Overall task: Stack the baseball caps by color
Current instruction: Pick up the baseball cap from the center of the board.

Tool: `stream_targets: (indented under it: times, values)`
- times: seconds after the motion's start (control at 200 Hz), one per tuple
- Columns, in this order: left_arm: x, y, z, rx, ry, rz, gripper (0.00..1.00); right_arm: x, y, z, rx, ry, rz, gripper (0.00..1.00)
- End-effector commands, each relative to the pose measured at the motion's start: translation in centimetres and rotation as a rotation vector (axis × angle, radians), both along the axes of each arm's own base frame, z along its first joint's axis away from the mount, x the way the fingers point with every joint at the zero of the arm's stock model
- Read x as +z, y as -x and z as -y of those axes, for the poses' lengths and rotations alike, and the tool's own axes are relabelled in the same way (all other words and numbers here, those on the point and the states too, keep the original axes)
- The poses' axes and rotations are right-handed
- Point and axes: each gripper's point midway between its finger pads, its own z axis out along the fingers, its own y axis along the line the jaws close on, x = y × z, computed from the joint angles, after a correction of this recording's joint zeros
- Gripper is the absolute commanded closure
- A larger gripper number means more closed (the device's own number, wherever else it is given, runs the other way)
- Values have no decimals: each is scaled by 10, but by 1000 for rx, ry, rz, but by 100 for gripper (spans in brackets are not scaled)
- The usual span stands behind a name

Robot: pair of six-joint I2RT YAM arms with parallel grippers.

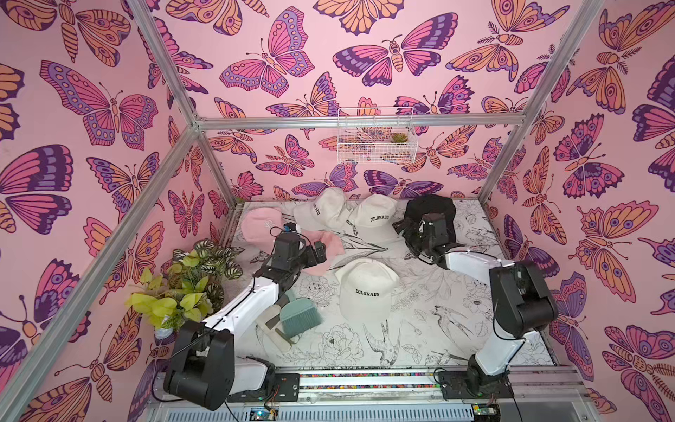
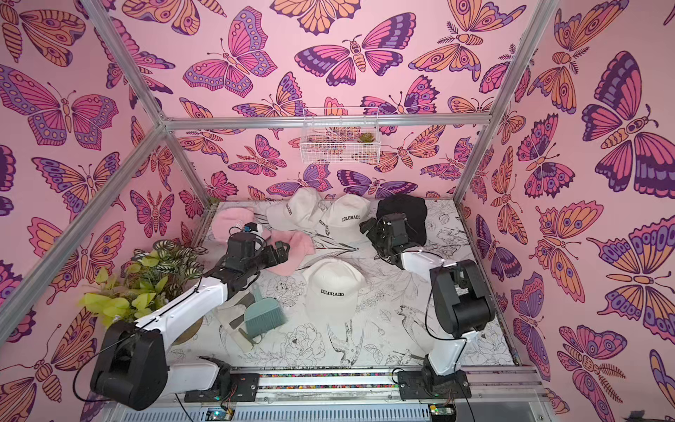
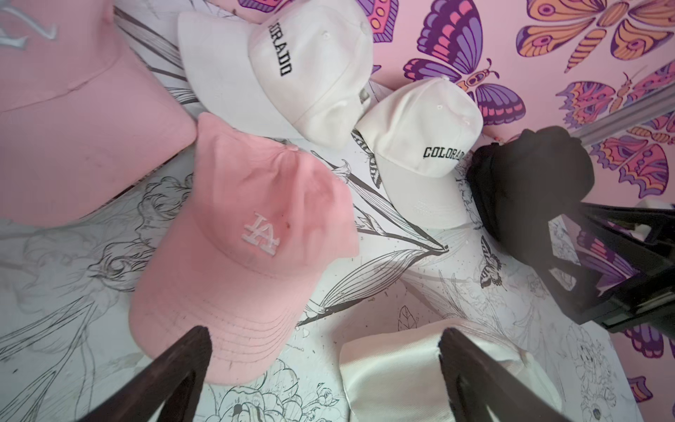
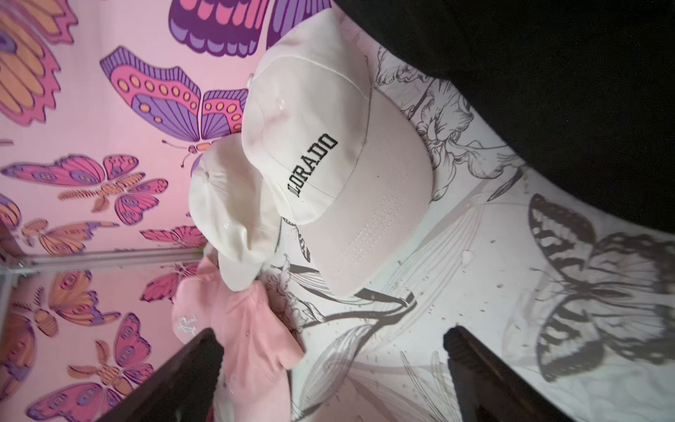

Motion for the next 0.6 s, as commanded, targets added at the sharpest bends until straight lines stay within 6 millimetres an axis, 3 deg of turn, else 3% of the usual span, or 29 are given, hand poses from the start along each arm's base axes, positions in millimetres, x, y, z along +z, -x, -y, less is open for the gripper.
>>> stream_targets:
  times: [0.0, 0.065, 0.285, 0.596]
  values:
    - [-7, 3, -19, 99, 28, -8, 0, 7, -23, -20, -85, -199, -6, 1]
    - [5, 6, -24, 111, 50, 20, 0, -3, -31, -24, -118, -230, -24, 1]
    - [0, 8, -30, 128, 80, 1, 0, -30, -52, -22, -253, -247, -45, 3]
    - [-3, 9, -26, 86, 114, -13, 0, -46, -71, -30, -320, -269, 13, 7]
